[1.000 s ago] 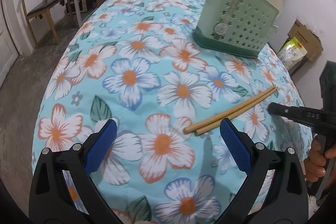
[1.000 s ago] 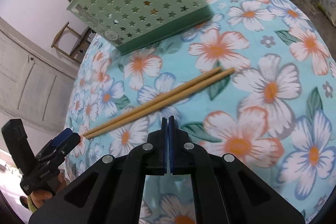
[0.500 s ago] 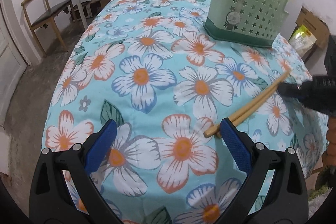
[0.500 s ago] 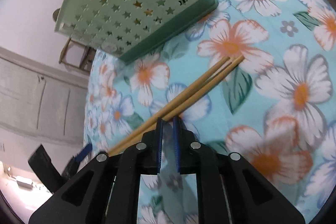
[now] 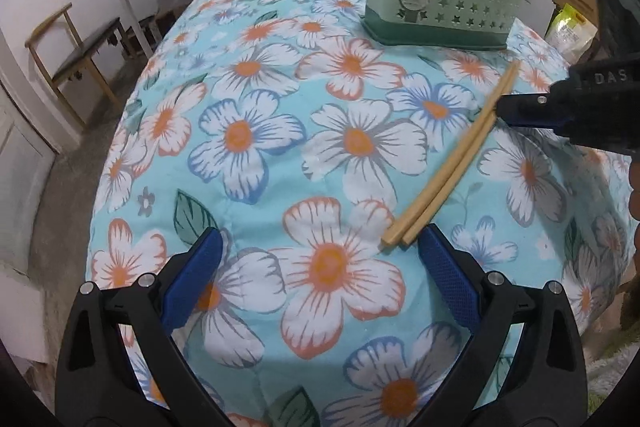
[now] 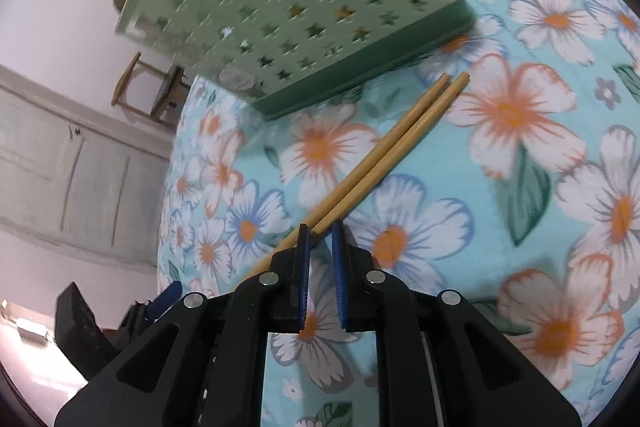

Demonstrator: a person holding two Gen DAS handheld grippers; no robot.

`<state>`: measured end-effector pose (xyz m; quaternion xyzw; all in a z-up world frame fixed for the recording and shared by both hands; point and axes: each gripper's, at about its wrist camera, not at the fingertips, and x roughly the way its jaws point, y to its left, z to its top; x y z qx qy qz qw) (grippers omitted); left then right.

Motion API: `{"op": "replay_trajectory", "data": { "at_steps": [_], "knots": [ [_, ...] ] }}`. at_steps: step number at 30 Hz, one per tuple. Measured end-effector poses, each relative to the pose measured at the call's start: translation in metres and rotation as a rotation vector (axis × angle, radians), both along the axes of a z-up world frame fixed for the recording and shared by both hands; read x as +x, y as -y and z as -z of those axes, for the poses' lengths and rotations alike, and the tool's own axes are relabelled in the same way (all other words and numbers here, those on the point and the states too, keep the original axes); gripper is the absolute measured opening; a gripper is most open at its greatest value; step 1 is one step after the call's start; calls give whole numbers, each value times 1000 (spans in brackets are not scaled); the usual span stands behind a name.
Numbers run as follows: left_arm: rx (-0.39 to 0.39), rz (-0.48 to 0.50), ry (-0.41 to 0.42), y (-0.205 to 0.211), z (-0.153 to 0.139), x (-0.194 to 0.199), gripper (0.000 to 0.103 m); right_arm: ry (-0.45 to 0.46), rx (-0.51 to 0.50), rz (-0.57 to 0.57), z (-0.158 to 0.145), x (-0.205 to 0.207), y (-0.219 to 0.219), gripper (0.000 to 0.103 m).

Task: Organize utensils
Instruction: 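Close the right gripper on the two loose wooden chopsticks, then lift the chopsticks with the right gripper while the left gripper grasps one chopstick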

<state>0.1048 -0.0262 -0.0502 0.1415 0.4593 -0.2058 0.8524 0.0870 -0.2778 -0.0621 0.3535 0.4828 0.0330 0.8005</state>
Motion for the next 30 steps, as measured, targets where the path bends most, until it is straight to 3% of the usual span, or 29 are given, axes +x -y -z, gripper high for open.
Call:
{"op": "replay_trajectory", "data": {
  "at_steps": [6, 10, 11, 12, 15, 19, 24, 30],
  "knots": [
    [-23, 0, -33, -4, -3, 0, 95, -1, 98, -15, 4, 4, -7, 13],
    [-115, 8, -44, -15, -13, -3, 93, -9, 182, -32, 10, 3, -13, 21],
    [-158, 21, -38, -18, -18, -4, 89, -13, 185, -32, 11, 4, -15, 21],
    [-176, 35, -32, -18, -21, -5, 76, -14, 187, -30, 12, 4, -17, 21],
    [-192, 80, -12, -12, -27, -8, 57, -22, 217, 8, 19, 4, -20, 19],
    [-237, 140, -57, 2, -20, 0, 30, -19, 257, 43, 24, 3, -14, 15],
    [-286, 171, -129, 10, -13, 9, 12, -12, 271, 48, 24, -1, -8, 13],
    [-311, 147, -176, 4, -12, 12, 12, -8, 298, 28, 20, -11, 2, 12]
  ]
}}
